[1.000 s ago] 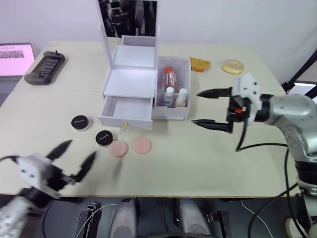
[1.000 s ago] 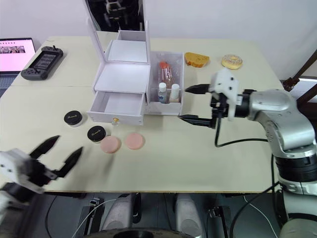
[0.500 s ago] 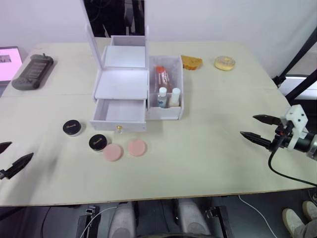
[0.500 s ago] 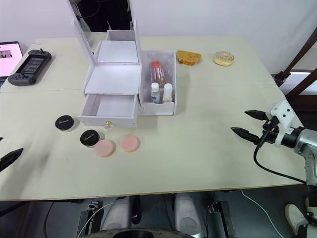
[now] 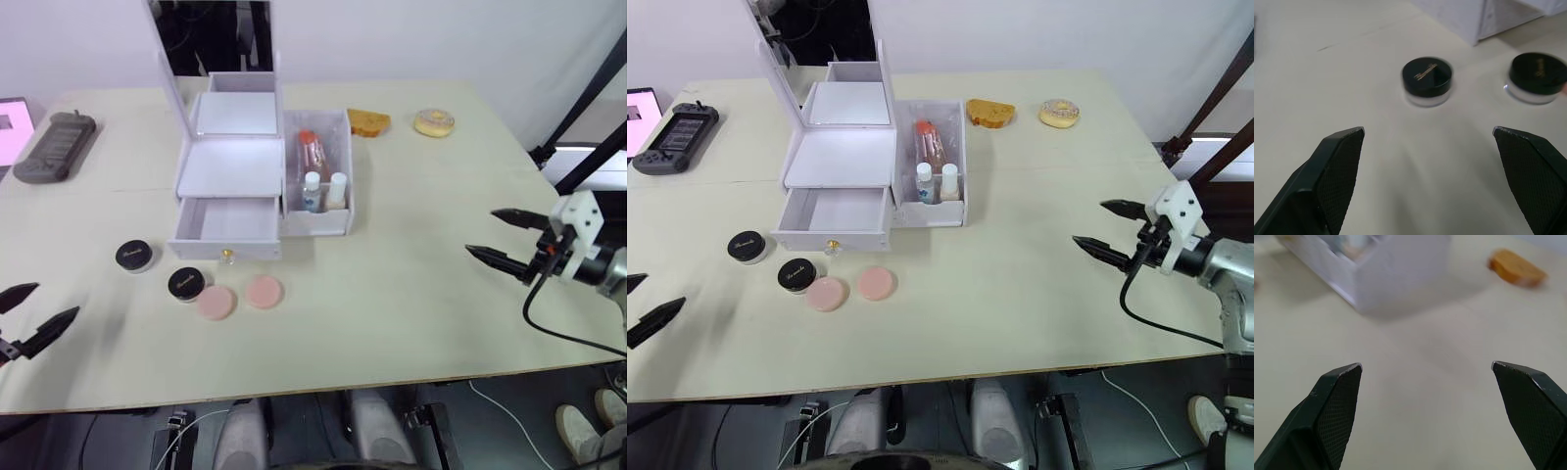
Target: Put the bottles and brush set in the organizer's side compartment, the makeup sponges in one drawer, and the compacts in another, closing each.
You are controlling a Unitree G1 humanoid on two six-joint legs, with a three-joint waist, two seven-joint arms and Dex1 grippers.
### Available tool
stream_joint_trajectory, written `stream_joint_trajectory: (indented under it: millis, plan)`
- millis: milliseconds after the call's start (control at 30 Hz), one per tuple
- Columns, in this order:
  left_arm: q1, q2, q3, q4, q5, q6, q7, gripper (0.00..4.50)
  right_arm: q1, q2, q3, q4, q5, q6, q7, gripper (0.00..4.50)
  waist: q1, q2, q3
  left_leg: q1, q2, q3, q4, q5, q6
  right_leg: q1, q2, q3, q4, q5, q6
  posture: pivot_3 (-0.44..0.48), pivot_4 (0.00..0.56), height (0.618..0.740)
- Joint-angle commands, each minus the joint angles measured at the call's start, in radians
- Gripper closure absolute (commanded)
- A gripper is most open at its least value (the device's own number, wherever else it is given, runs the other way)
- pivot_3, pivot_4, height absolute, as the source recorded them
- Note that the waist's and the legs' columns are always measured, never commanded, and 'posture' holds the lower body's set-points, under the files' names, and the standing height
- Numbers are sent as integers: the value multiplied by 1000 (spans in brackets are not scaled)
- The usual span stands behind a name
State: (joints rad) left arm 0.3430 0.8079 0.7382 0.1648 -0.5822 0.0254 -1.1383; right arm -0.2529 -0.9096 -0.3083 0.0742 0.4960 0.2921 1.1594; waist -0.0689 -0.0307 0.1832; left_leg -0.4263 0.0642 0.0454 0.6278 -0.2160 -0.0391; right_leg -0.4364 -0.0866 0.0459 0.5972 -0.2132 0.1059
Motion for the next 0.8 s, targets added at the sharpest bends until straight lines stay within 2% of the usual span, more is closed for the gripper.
stream_joint_trajectory:
  millis: [33, 200, 433, 500, 600, 800]
  plan:
    - [102, -57, 30, -240, -78, 80, 26, 50, -50, -63, 32, -100, 100, 148, 84, 0, 0, 0, 0, 0, 0, 1, 0, 0, 0, 0, 0, 1, 0, 0, 0, 0, 150, 738]
    - [291, -189, 6, -558, -125, 136, 79, 50, -192, -79, 134, -196, 158, 280, 129, 0, -2, 0, 0, 0, 1, 2, 1, -1, -1, -2, 0, 2, 0, 0, 0, 0, 150, 738]
    - [414, -328, -178, -828, -76, 155, 180, 50, -344, -39, 235, -318, 168, 338, 106, 0, 1, 0, 0, 0, 0, 3, 4, -2, -4, -5, 0, 1, -2, 0, 0, 0, 150, 738]
    - [413, -352, -255, -864, -36, 159, 219, 50, -368, -20, 259, -358, 151, 343, 71, 0, -1, -1, 0, -1, 0, 3, 4, -3, -4, -5, -1, 2, -3, 0, 0, 0, 150, 738]
    - [380, -375, -451, -874, 107, 121, 257, 50, -400, -10, 307, -412, 81, 341, 0, 0, 0, 0, 0, -1, -1, 4, 4, -1, -2, -4, -1, 3, -2, 0, 0, 0, 150, 738]
    - [330, -420, -631, -788, 260, 49, 338, 50, -448, -35, 320, -441, 99, 407, 6, 0, 1, -1, 0, -1, -1, 3, 4, -1, -1, -4, 1, 3, 0, 0, 0, 0, 150, 738]
